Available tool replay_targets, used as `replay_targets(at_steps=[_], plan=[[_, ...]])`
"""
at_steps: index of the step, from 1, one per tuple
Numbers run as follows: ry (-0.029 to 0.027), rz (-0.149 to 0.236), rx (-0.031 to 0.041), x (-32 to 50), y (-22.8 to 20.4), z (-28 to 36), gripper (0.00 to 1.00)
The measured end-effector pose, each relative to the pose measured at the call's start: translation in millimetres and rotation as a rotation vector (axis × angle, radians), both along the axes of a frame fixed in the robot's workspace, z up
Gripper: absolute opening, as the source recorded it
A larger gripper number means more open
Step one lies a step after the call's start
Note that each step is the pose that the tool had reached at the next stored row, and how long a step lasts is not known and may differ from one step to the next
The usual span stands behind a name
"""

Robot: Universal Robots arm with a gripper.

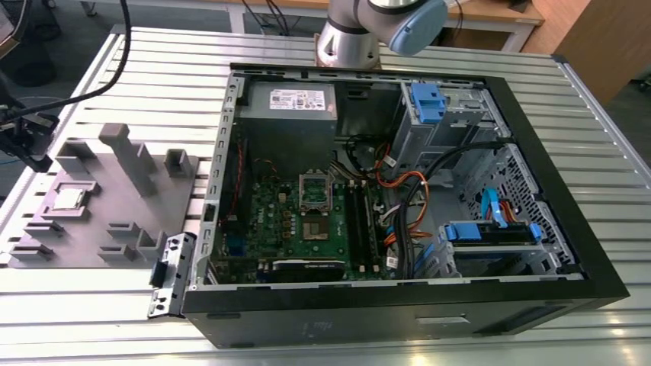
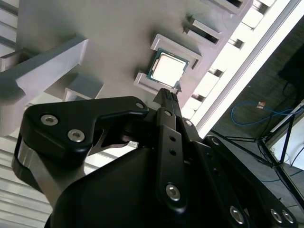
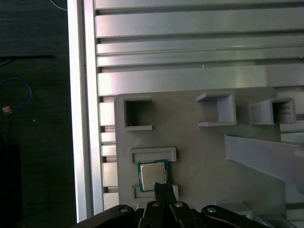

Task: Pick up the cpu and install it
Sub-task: 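Pick up the cpu and move it towards the insertion slot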

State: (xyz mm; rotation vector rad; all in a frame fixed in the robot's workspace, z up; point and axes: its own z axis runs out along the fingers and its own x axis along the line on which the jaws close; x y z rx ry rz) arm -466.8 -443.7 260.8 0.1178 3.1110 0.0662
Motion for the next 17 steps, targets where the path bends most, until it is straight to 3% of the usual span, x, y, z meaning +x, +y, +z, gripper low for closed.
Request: replay_targets(at_steps=[17], plan=[[0.0000, 0.000, -0.0018, -4.0, 0.0, -31.0, 0.11]])
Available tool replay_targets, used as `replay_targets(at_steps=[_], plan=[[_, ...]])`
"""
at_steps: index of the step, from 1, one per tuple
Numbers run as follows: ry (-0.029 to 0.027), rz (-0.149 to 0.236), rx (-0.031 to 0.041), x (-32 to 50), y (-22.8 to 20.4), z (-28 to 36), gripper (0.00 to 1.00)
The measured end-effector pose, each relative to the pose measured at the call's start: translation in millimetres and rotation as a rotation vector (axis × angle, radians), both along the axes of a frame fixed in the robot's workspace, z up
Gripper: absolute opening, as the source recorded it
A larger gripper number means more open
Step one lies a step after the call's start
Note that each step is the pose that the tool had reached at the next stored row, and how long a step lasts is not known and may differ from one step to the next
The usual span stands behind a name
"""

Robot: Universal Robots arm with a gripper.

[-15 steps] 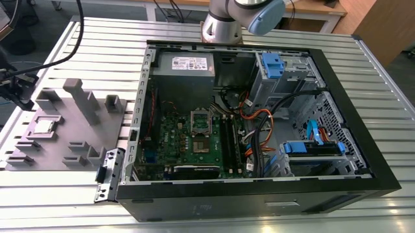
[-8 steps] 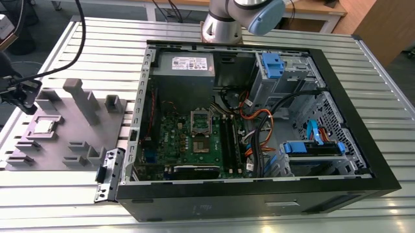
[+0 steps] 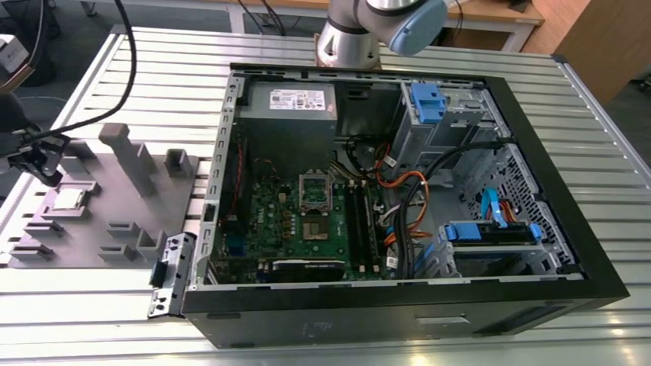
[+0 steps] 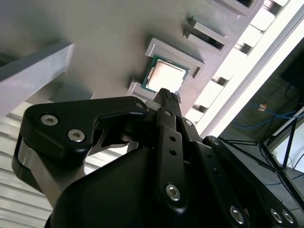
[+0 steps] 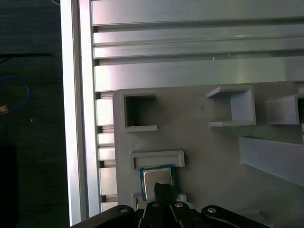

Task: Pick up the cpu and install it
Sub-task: 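Pick up the cpu and move it towards the insertion slot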

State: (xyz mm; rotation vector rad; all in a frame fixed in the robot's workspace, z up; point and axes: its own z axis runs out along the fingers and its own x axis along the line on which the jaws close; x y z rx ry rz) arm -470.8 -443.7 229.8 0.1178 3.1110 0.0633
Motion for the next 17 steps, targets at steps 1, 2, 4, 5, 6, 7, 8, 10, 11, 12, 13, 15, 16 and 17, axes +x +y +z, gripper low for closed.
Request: replay_targets(at_steps=[1, 2, 4, 5, 6, 7, 8, 10, 11, 12, 13, 15, 16, 17], plan=[[0.0000, 0.000, -0.0001, -0.4, 0.0, -1.8, 0.11], [0.0000, 0.000, -0.0002, -0.8, 0.0, -3.6, 0.11], [-0.0001, 0.000, -0.0004, -1.8, 0.0, -7.3, 0.11], [0.0000, 0.000, -0.0005, -2.2, 0.0, -9.2, 0.11], [0.0000, 0.000, -0.0006, -2.4, 0.0, -10.9, 0.11], [0.0002, 0.000, -0.0006, -2.5, 0.0, -12.6, 0.11], [0.0000, 0.000, -0.0006, -2.5, 0.0, -14.5, 0.11], [0.0000, 0.000, -0.0006, -2.6, 0.0, -18.1, 0.11], [0.0000, 0.000, -0.0006, -2.6, 0.0, -20.1, 0.11], [-0.0001, 0.000, -0.0006, -2.5, 0.0, -21.8, 0.11], [-0.0001, 0.000, -0.0008, -2.6, 0.0, -23.2, 0.11], [0.0002, 0.000, -0.0013, -2.6, 0.0, -24.2, 0.11], [0.0002, 0.000, -0.0013, -2.6, 0.0, -24.2, 0.11], [0.0003, 0.000, -0.0014, -2.6, 0.0, -24.2, 0.11]])
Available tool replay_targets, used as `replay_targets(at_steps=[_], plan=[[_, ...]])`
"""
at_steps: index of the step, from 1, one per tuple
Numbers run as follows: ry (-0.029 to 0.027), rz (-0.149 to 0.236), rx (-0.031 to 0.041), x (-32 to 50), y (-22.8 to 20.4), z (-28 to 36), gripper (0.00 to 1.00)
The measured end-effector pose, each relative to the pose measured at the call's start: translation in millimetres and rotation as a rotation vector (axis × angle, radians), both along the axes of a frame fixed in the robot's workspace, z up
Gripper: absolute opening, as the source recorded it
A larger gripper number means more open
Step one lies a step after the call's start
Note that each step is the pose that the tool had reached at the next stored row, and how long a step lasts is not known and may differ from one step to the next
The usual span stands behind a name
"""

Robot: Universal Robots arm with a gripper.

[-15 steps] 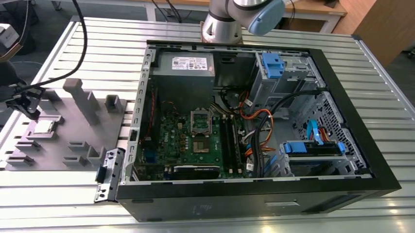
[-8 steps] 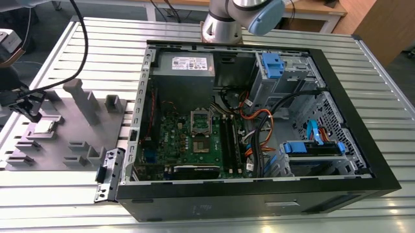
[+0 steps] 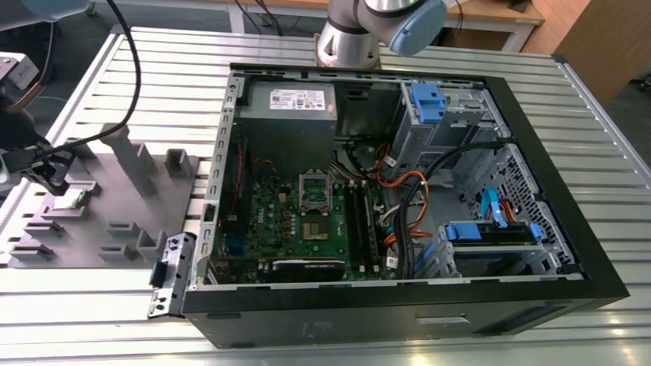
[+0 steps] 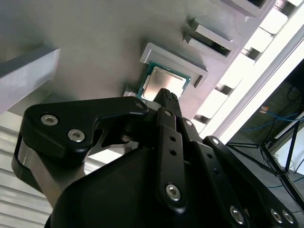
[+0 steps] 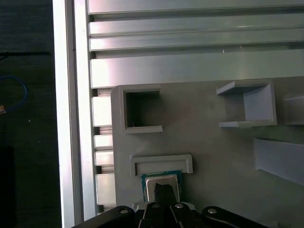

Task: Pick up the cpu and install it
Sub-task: 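Pick up the cpu and move it towards the insertion slot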

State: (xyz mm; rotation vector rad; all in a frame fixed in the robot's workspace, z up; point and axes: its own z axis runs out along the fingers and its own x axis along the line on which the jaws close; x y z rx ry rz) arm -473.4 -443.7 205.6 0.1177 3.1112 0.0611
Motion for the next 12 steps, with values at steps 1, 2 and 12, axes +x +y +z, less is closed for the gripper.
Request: replay_targets(at_steps=[1, 2, 12], plan=[[-0.0001, 0.000, 0.0000, 0.0, 0.0, 0.0, 0.11], [-0.0002, 0.000, 0.0001, 0.0, 0.0, -0.2, 0.11], [-0.0003, 0.006, -0.0179, 1.4, -1.1, -3.0, 0.11]])
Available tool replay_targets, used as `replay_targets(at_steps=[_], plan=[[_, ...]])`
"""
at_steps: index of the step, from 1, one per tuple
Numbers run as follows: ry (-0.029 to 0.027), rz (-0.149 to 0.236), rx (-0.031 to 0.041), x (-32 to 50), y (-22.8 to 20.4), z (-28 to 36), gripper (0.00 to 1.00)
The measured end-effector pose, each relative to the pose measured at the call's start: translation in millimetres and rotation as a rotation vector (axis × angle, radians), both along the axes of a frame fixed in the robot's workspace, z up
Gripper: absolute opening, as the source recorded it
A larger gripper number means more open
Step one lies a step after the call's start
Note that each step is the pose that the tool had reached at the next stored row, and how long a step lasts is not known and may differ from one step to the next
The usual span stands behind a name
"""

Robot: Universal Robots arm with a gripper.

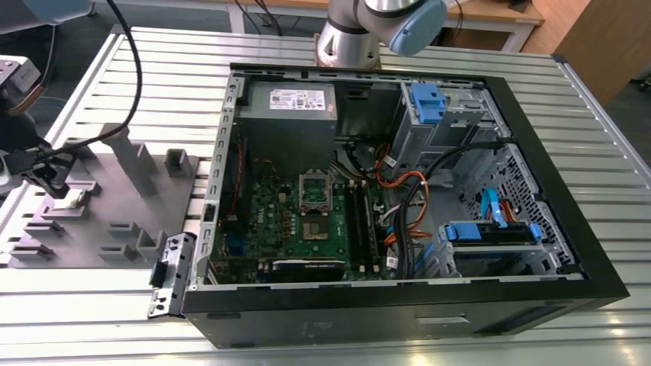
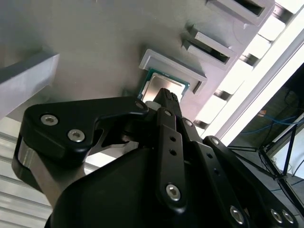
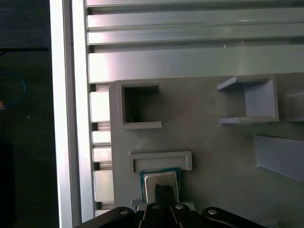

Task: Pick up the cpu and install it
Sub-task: 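Pick up the cpu and move it towards the insertion slot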

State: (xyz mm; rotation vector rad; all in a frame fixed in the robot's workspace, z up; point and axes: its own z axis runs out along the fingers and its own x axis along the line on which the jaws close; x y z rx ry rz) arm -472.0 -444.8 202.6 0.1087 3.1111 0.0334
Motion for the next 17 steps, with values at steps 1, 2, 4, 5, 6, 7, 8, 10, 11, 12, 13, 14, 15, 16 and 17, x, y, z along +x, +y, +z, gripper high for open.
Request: replay_targets(at_steps=[1, 2, 4, 5, 6, 7, 8, 10, 11, 12, 13, 14, 15, 16, 17], plan=[[0.0000, 0.000, -0.0012, 0.5, -0.1, -0.4, 0.11], [0.0000, 0.001, -0.0018, 1.1, -0.2, -0.7, 0.11], [0.0000, 0.001, -0.0019, 1.3, -0.2, -0.9, 0.11], [0.0002, 0.001, -0.0019, 1.3, -0.2, -0.8, 0.11], [0.0002, 0.001, -0.0020, 1.4, -0.2, -0.8, 0.11], [0.0002, 0.001, -0.0020, 1.4, -0.2, -0.8, 0.11], [0.0002, 0.001, -0.0020, 1.4, -0.2, -0.8, 0.11], [0.0002, 0.001, -0.0020, 1.4, -0.2, -0.9, 0.11], [0.0002, 0.001, -0.0020, 1.4, -0.2, -0.9, 0.11], [0.0002, 0.001, -0.0020, 1.4, -0.2, -0.9, 0.11], [0.0001, 0.001, -0.0019, 1.4, -0.2, -1.0, 0.11], [0.0002, 0.001, -0.0020, 1.4, -0.2, -1.0, 0.11], [0.0002, 0.001, -0.0020, 1.4, -0.2, -1.0, 0.11], [0.0001, 0.001, -0.0020, 1.4, -0.2, -1.0, 0.17], [0.0002, 0.001, -0.0020, 1.4, -0.2, -1.0, 0.23]])
